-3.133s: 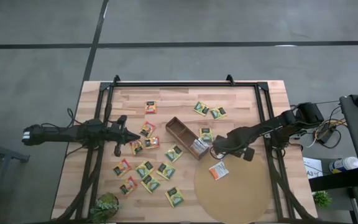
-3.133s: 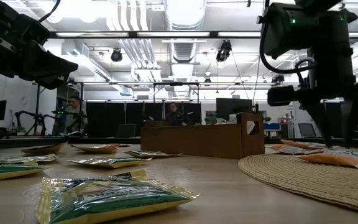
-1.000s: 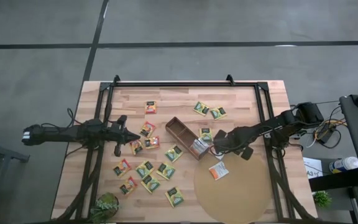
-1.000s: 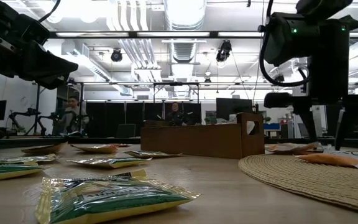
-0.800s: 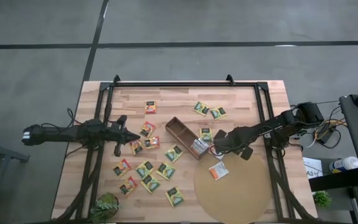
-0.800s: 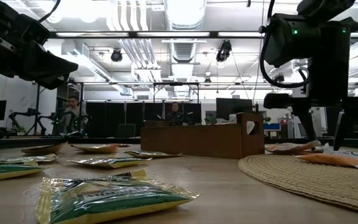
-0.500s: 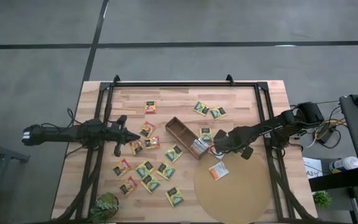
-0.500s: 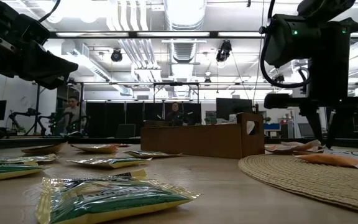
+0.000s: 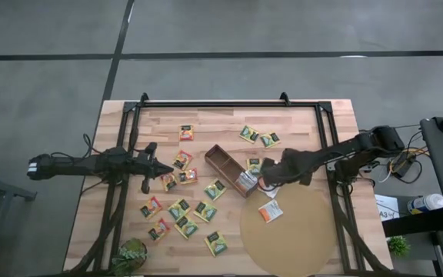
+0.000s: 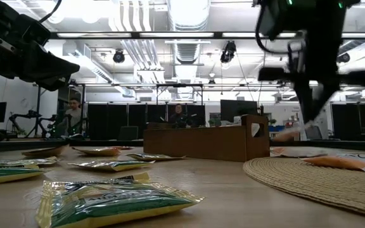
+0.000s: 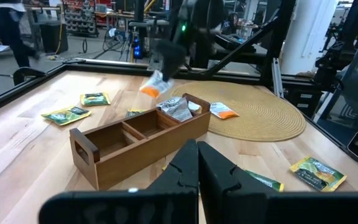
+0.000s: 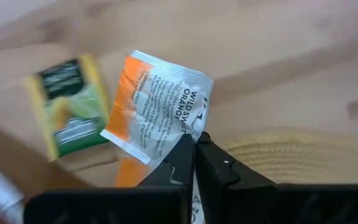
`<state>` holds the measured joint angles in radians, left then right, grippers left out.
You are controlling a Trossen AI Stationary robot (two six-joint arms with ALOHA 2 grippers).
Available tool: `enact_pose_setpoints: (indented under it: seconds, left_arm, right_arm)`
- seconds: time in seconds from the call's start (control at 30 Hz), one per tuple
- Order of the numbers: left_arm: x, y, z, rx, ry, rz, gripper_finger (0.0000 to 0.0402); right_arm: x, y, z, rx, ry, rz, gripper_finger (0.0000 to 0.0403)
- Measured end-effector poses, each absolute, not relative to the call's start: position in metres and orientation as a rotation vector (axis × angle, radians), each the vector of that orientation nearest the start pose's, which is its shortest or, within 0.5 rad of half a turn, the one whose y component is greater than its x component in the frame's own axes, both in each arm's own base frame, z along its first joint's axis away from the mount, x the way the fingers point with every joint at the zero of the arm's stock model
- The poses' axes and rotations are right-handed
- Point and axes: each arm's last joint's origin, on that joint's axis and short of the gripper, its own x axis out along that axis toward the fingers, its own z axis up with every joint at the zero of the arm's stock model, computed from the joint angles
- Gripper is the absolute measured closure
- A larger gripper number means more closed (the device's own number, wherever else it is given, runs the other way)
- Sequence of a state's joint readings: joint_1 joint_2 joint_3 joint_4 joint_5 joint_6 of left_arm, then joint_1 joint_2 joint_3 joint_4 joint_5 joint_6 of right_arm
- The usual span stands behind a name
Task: Pick & Place Tea
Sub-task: Put the white tea bag into the right section of the wooden organizer
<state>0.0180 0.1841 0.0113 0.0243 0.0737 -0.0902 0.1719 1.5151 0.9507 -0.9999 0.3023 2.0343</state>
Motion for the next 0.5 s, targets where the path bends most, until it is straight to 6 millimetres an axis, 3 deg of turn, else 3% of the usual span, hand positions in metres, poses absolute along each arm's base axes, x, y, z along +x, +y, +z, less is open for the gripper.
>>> enact_pose_setpoints:
  seconds: [0.27,0.5]
  left_arm:
    - [0.108,0.000,0.155,-0.097,0.150,-0.049,0.0402]
    - [0.108,0.000,0.155,-0.097,0.150,-0.049,0.0402]
  right_arm:
    - [0.264,0.032,0.238,0.953,0.926,-1.191,0.0394]
    - [0.297,0.030,0.265,0.728,1.040,-0.935,0.0394]
